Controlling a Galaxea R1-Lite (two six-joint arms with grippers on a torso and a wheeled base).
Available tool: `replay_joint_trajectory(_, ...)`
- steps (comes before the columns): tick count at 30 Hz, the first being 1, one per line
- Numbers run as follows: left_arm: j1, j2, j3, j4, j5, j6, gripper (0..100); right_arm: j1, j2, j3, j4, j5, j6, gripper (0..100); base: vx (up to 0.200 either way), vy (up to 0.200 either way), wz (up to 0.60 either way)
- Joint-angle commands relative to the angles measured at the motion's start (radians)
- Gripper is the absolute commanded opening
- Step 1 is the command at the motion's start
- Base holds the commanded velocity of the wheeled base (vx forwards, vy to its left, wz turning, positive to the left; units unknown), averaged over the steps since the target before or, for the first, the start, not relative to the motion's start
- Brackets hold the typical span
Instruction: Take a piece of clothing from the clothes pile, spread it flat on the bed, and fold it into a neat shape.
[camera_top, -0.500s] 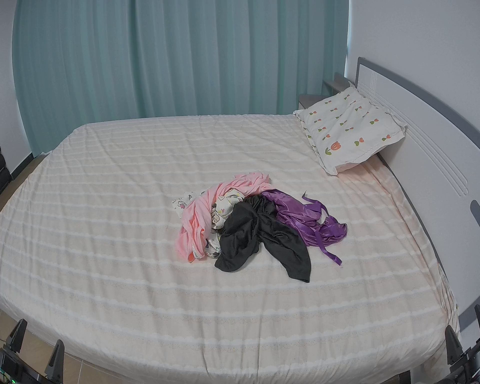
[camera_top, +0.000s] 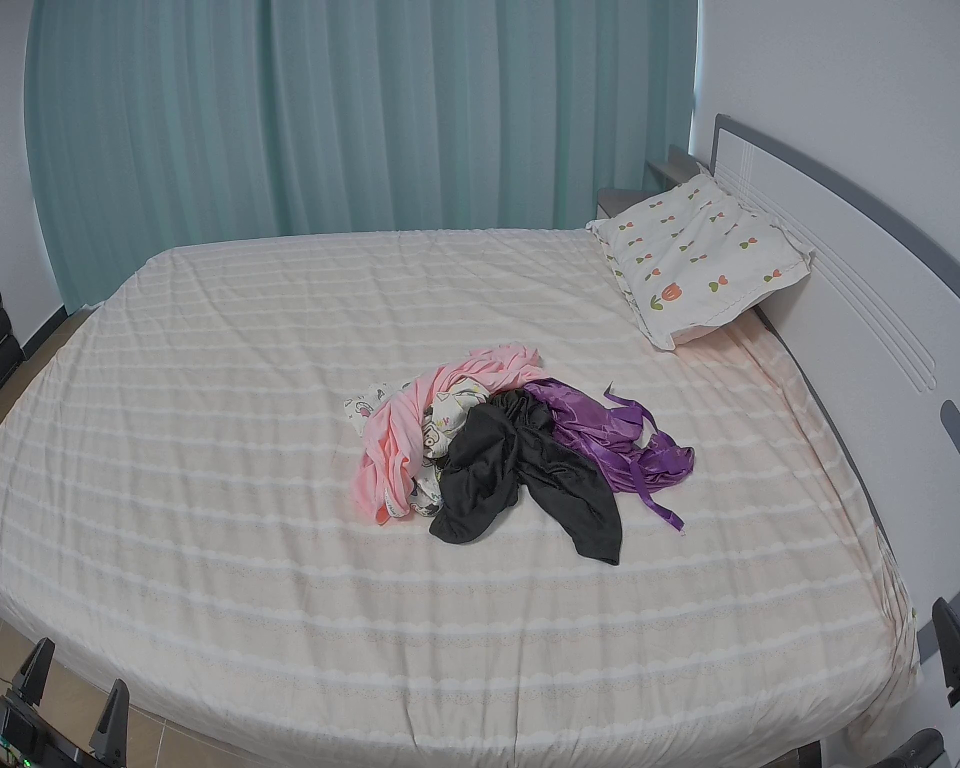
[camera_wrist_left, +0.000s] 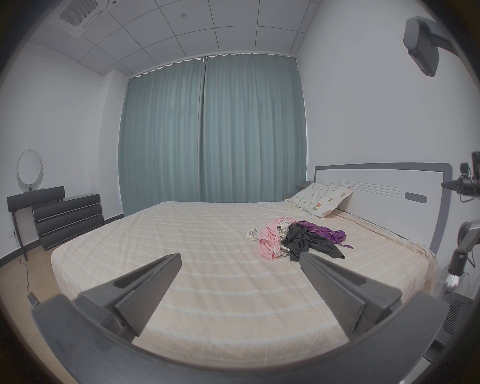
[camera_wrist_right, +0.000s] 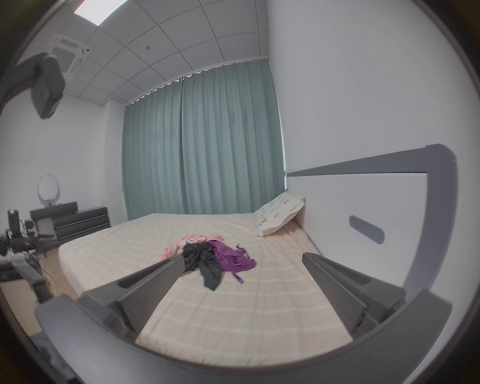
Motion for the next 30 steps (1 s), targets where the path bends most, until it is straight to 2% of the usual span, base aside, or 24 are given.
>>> replay_joint_trajectory(1,0.001,-0.010,0.015,0.000,-0.001,-0.001,100,0.025,0.383,0.010,-0.031,0.139,0.118,100,0.000,0.000,0.00)
replay_joint_trajectory(3,0.000,-0.010,0.015,0.000,-0.001,0.001,100,0.046,0.481,0.003,-0.049,0.174,0.141,100,0.000,0.000,0.00)
replay_joint_trajectory(7,0.000,-0.010,0.015,0.000,-0.001,0.001,100,0.072,0.680,-0.019,-0.128,0.182,0.154,100,0.000,0.000,0.00)
replay_joint_trajectory(14,0.000,-0.010,0.015,0.000,-0.001,0.001,100,0.103,1.093,-0.019,-0.392,0.176,0.180,100,0.000,0.000,0.00)
replay_joint_trajectory(15,0.000,-0.010,0.015,0.000,-0.001,0.001,100,0.103,1.093,-0.019,-0.392,0.176,0.180,100,0.000,0.000,0.00)
replay_joint_trajectory(19,0.000,-0.010,0.015,0.000,-0.001,-0.001,100,0.106,1.346,-0.025,-0.594,0.173,0.196,100,0.000,0.000,0.00)
replay_joint_trajectory(24,0.001,-0.010,0.015,0.000,-0.001,-0.001,100,0.160,1.561,-0.059,-0.830,0.158,0.317,100,0.000,0.000,0.00)
replay_joint_trajectory(30,0.000,-0.010,0.015,0.000,-0.001,-0.001,100,0.223,1.803,-0.160,-1.037,0.072,0.418,100,0.000,0.000,0.00)
